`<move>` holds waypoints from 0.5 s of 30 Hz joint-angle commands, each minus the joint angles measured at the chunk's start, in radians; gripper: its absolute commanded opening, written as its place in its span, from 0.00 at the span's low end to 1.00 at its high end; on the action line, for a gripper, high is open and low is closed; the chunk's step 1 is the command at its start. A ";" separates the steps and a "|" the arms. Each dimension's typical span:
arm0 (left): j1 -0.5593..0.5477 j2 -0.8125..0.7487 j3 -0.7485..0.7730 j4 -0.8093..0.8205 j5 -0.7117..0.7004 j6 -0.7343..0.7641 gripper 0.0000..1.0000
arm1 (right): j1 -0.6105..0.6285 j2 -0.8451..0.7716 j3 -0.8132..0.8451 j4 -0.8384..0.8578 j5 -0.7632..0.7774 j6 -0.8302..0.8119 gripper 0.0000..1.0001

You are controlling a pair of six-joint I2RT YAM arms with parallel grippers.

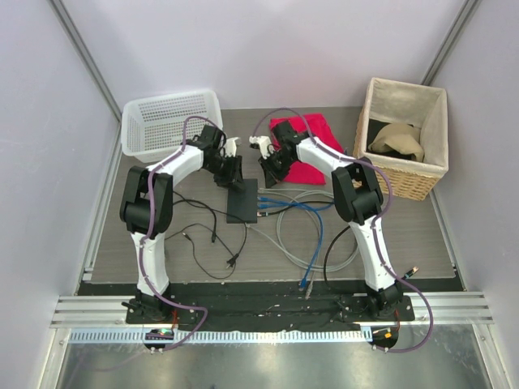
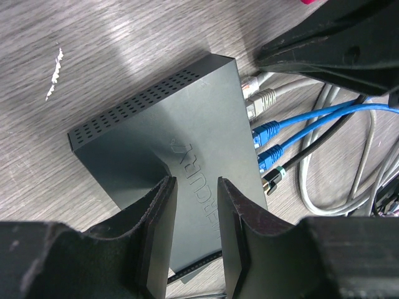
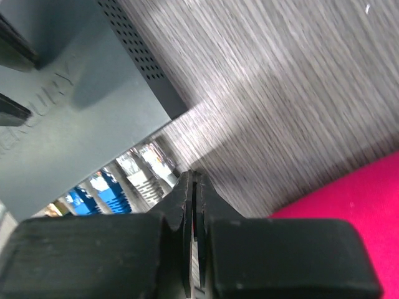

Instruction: Pull the plug from the switch port

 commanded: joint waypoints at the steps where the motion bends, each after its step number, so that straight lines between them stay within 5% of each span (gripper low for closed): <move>1: -0.004 0.083 -0.033 -0.038 -0.125 0.041 0.38 | -0.006 0.016 -0.081 -0.186 0.194 -0.055 0.01; 4: -0.004 0.071 -0.045 -0.024 -0.131 0.041 0.38 | -0.023 -0.036 -0.062 -0.173 0.109 -0.063 0.01; 15: -0.003 0.058 -0.050 -0.031 -0.136 0.052 0.38 | -0.028 -0.048 -0.064 -0.166 0.103 -0.245 0.35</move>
